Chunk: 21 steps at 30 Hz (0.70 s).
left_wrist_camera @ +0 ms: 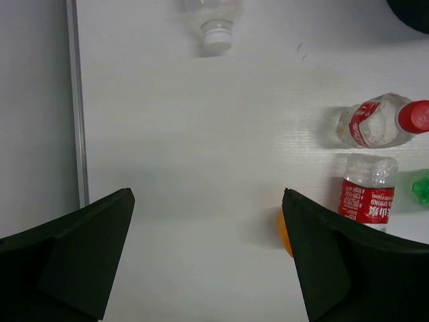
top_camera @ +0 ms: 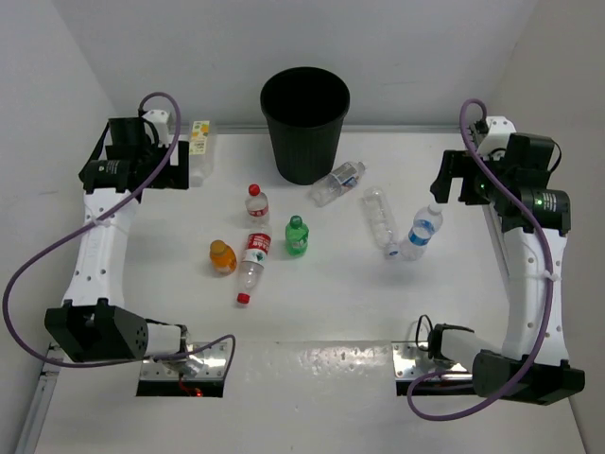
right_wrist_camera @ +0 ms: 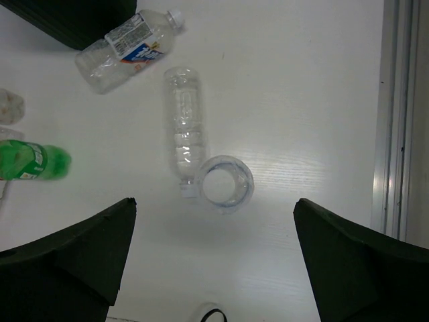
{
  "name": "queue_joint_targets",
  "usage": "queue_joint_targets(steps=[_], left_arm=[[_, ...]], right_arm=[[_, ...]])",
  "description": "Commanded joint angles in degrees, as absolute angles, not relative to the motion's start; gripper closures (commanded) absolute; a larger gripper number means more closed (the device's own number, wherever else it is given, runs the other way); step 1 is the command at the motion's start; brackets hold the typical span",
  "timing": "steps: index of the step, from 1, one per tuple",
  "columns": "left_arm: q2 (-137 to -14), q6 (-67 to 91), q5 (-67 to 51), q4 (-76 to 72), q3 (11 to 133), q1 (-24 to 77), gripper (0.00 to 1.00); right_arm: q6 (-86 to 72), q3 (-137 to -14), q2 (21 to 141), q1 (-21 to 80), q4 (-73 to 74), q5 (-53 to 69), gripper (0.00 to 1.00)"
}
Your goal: Put the plastic bottles in the bin
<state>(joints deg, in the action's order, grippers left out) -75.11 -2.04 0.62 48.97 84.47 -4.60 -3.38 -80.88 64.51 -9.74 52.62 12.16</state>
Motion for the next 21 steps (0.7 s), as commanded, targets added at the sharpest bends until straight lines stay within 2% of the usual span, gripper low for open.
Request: queue_joint_targets(steps=[1,4,6,10,13,21], left_arm=[[-77.7,-2.3,0.2,43.0,85.7,-5.2,0.00],[-85.2,-1.8,-0.5,43.0,93.7,-5.2,0.00],[-94.8,-0.6,0.1,43.7,99.5,-5.2,0.00],[-109.7,0.4,2.0,46.6,117.9,-4.5,0.00],[-118.6,1.1,3.2,46.6,126.3,-4.0,0.00],[-128.9,1.1,-4.7,35.0,129.7,-5.9,0.00]], right_arm=[[-2.5,-80.2,63.6,-10.0,52.5,12.9,0.01],[-2.0,-80.1,63.9,-10.0,52.7,12.7,0.01],[-1.6,-80.2,64.1,-10.1,53.0,12.7,0.01],[-0.9,-79.6,64.5,-9.9,53.8,10.4,0.01],[-0.6,-77.8,63.9,-10.1,53.9,9.4,0.01],[2.1,-73.7,64.0,-10.5,54.8,7.6,0.01]])
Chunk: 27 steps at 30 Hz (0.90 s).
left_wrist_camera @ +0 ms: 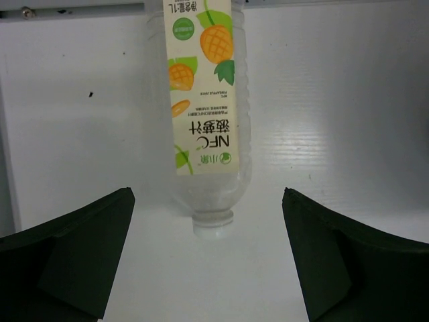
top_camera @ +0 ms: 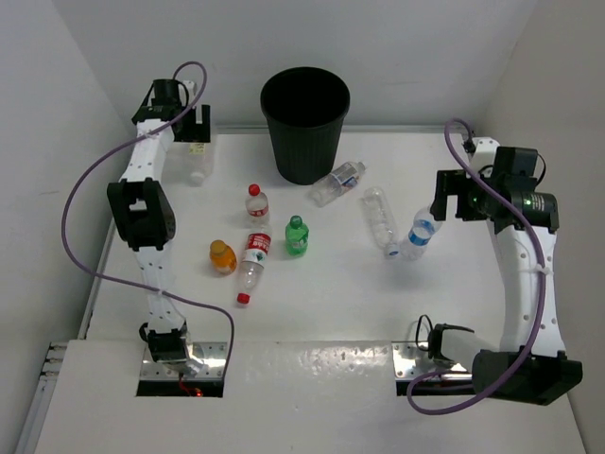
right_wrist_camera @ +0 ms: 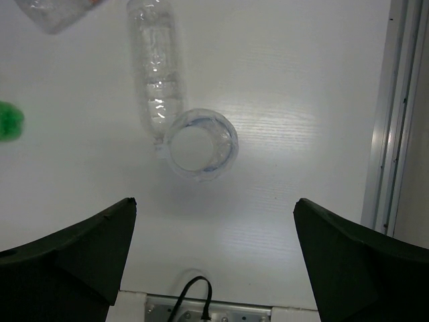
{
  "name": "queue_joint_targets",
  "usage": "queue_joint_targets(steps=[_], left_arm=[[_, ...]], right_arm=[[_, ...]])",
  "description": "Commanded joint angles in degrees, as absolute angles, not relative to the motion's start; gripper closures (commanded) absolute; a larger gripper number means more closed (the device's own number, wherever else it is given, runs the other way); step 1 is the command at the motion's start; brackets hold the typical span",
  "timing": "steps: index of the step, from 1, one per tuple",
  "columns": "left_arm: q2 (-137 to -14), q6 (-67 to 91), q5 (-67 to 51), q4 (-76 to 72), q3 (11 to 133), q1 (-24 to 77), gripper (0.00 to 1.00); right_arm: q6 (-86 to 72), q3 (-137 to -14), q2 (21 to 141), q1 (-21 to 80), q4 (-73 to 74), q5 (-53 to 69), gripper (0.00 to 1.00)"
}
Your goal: Put the plastic bottles in the bin
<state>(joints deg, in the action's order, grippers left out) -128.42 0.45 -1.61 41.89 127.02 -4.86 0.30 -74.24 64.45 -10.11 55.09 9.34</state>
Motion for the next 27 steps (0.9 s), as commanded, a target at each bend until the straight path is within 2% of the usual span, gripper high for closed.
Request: queue_joint_targets(steps=[1,5,10,27], left_arm=[[-129.8,1.1,-4.7,34.3,130.5,-5.9,0.00],[-134.7,1.1,-3.9,33.7,136.0,-5.9,0.00],[-138.3,0.6,0.9,31.3,136.1,-4.1,0.00],[-144.5,2.8,1.1,31.4,137.3,-3.6,0.00]], right_arm=[[2.2,-73.7,64.2,-10.5,54.6,7.1,0.01],[2.6,-72.6,65.0,-11.6,54.5,6.8,0.01],[3.1,-72.0,65.8,-11.9,54.1,6.8,0.01],[4.3,-73.5,68.1,-11.9,53.8,5.4,0.01]])
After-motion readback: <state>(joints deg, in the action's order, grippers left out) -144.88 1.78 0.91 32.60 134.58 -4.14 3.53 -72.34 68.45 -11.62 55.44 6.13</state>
